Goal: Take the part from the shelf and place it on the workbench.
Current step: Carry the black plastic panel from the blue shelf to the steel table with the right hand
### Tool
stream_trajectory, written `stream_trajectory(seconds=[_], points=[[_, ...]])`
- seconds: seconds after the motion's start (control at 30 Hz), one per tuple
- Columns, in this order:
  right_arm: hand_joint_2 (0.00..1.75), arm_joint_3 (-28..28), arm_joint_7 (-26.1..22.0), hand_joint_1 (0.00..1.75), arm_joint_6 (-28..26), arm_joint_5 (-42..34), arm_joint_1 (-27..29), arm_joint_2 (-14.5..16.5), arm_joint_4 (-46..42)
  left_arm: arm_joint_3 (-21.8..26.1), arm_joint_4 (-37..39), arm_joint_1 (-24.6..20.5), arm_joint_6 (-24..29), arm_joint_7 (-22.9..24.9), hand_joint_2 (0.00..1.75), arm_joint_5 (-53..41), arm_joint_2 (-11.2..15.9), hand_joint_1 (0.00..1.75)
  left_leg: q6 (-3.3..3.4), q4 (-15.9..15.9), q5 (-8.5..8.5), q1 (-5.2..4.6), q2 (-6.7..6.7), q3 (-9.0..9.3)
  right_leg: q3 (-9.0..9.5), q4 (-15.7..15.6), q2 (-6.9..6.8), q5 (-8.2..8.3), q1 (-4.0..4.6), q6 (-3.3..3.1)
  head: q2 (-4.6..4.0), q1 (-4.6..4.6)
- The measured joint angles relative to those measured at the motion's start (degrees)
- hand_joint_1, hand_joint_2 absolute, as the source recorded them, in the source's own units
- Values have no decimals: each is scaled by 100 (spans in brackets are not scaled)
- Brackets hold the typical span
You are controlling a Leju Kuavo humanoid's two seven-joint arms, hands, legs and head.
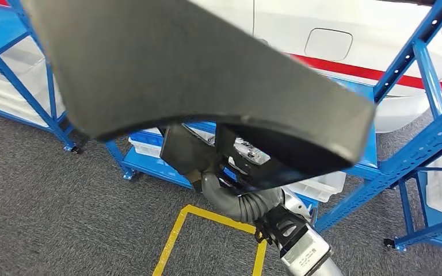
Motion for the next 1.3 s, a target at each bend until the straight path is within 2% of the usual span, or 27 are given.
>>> stream_trajectory(seconds=[0.03, 0.07, 0.1, 0.13, 0.2, 0.27, 0.33, 0.4, 0.43, 0.5, 0.53, 0.57, 0.6, 0.63, 0.7, 0.77, 0.83, 0.9, 0.97, 1.03, 1.07, 1.1, 1.13, 1.17, 1.2, 1.27, 1.3], points=[[175, 4, -8, 175, -3, 7, 28, -22, 0, -10, 0, -4, -11, 0, 175, -4, 2, 0, 8, 2, 7, -4, -63, -14, -150, 312, 25, -95, 0, 5, -1, -1], [175, 7, -13, 175, -5, 10, 48, -38, 0, -16, 0, -5, -24, 0, 175, -4, 4, 0, 11, 5, 14, -7, -126, -23, -211, 433, 36, -102, -2, 31, -1, -1], [175, 10, -18, 175, -6, 10, 57, -49, -1, -19, 0, -5, -40, 0, 175, -4, 5, 0, 7, 8, 20, -7, -189, -26, -156, 316, 45, -15, -8, 74, -1, -1], [175, 12, -24, 175, -6, 7, 58, -53, -3, -20, 0, -7, -58, 0, 175, -4, 7, 0, 0, 13, 26, -6, -251, -24, -3, -3, 72, 138, -19, 120, -1, -1], [175, 15, -41, 175, 0, -18, 52, -56, -8, -24, 0, -24, -92, 0, 175, 1, 13, 0, -35, 46, 30, -16, -369, -42, 375, -811, 266, 454, -47, 170, 0, -1], [175, 18, -55, 175, 16, -56, 48, -57, -16, -25, -2, -45, -117, 0, 175, 15, 27, 0, -97, 79, 41, -25, -457, -95, 550, -1199, 398, 586, -50, 131, 0, -5], [175, 19, -64, 175, 37, -89, 30, -49, -29, -25, -4, -55, -151, 0, 175, 26, 51, 0, -173, 79, 71, -8, -527, -139, 553, -1225, 333, 621, -40, 50, 0, -8], [175, 18, -74, 175, 67, -125, -10, -21, -38, -28, -4, -64, -188, 0, 175, 25, 68, 0, -236, 196, -8, 6, -448, -209, 559, -1254, 255, 662, -59, -31, 0, -13], [175, 18, -78, 175, 89, -150, -28, -3, -39, -30, -4, -78, -199, 0, 175, 20, 77, 0, -265, 410, -142, 11, -351, -309, 564, -1269, 206, 676, -74, -66, -1, -18], [175, 16, -80, 175, 145, -198, -53, 22, -38, -32, -4, -115, -212, 0, 175, 21, 91, 0, -326, 1147, -516, 32, -153, -658, 557, -1270, 96, 680, -61, -105, -1, -28], [175, 16, -80, 175, 174, -211, -63, 28, -34, -32, -4, -129, -217, 0, 175, 29, 97, 0, -351, 1501, -651, 46, -113, -831, 550, -1269, 38, 679, -53, -109, -1, -28], [175, 16, -80, 175, 205, -222, -76, 36, -31, -32, -4, -136, -221, 0, 175, 40, 98, 0, -369, 1703, -695, 57, -92, -929, 544, -1269, -19, 677, -49, -110, -1, -28], [175, 17, -78, 175, 241, -238, -100, 48, -25, -31, -4, -138, -222, 0, 175, 49, 101, 0, -379, 1688, -636, 68, -73, -918, 542, -1268, -71, 676, -48, -110, -1, -28], [175, 17, -75, 175, 279, -253, -135, 64, -20, -31, -5, -140, -222, 0, 175, 55, 105, 0, -382, 1436, -485, 77, -40, -779, 544, -1268, -120, 675, -48, -109, -1, -28], [175, 16, -71, 175, 349, -285, -227, 110, -12, -30, -8, -158, -217, 0, 175, 78, 117, 0, -365, 628, -161, 68, 157, -334, 551, -1263, -207, 662, -24, -88, 0, -28], [175, 18, -63, 175, 401, -304, -316, 146, 2, -30, -9, -188, -212, 0, 175, 102, 123, 0, -305, 149, -38, 30, 283, -91, 548, -1257, -288, 640, 20, -45, -1, -17], [175, 21, -45, 175, 440, -320, -382, 173, 25, -30, -9, -201, -200, 0, 175, 111, 126, 0, -223, 98, -37, -5, 196, -100, 553, -1263, -377, 624, 33, 8, -1, -5], [175, 25, -21, 175, 463, -348, -452, 207, 50, -30, -9, -201, -179, 0, 175, 118, 132, 0, -137, 61, -2, -1, 99, -86, 513, -1161, -334, 548, 13, 59, -1, -7], [175, 31, 0, 175, 477, -379, -518, 221, 69, -26, -9, -207, -159, -1, 175, 139, 142, 0, -63, 31, 34, 17, 5, -72, 278, -660, -134, 298, -3, 48, -1, -4], [175, 36, 15, 175, 491, -392, -540, 214, 97, -18, -10, -207, -132, -1, 175, 160, 150, 0, -33, 33, 43, 10, -110, -88, -111, 131, 3, -3, -3, 16, -1, -2], [175, 39, 21, 175, 498, -396, -541, 211, 116, -13, -10, -200, -115, 0, 175, 164, 151, 0, -30, 36, 44, 6, -177, -94, -252, 398, 26, -70, -3, 26, -1, -3], [175, 43, 25, 175, 505, -399, -542, 209, 134, -9, -9, -191, -99, 0, 175, 169, 151, 0, -29, 39, 45, 3, -245, -95, -293, 452, 39, -44, -3, 55, -1, -3], [175, 46, 26, 175, 513, -402, -544, 207, 148, -7, -9, -183, -87, 0, 175, 173, 151, 0, -30, 42, 46, 2, -317, -90, -220, 272, 54, 70, -8, 96, -1, -3], [175, 49, 26, 175, 518, -404, -549, 207, 155, -6, -9, -178, -79, 0, 175, 176, 150, 0, -34, 46, 47, 2, -386, -84, -52, -97, 101, 240, -18, 138, -1, -2], [175, 54, 25, 175, 524, -408, -558, 205, 160, -4, -9, -175, -74, 0, 175, 179, 149, 0, -45, 57, 46, -3, -450, -87, 139, -527, 219, 408, -32, 169, -1, -1], [175, 63, 24, 175, 534, -418, -570, 197, 168, -3, -10, -168, -58, -1, 175, 181, 146, 0, -91, 84, 45, -18, -564, -118, 398, -1086, 393, 616, -48, 149, 1, -5], [175, 67, 23, 175, 538, -424, -574, 193, 175, -3, -10, -160, -50, -1, 175, 182, 146, 0, -125, 89, 53, -17, -611, -141, 436, -1173, 426, 648, -40, 111, 1, -7]])
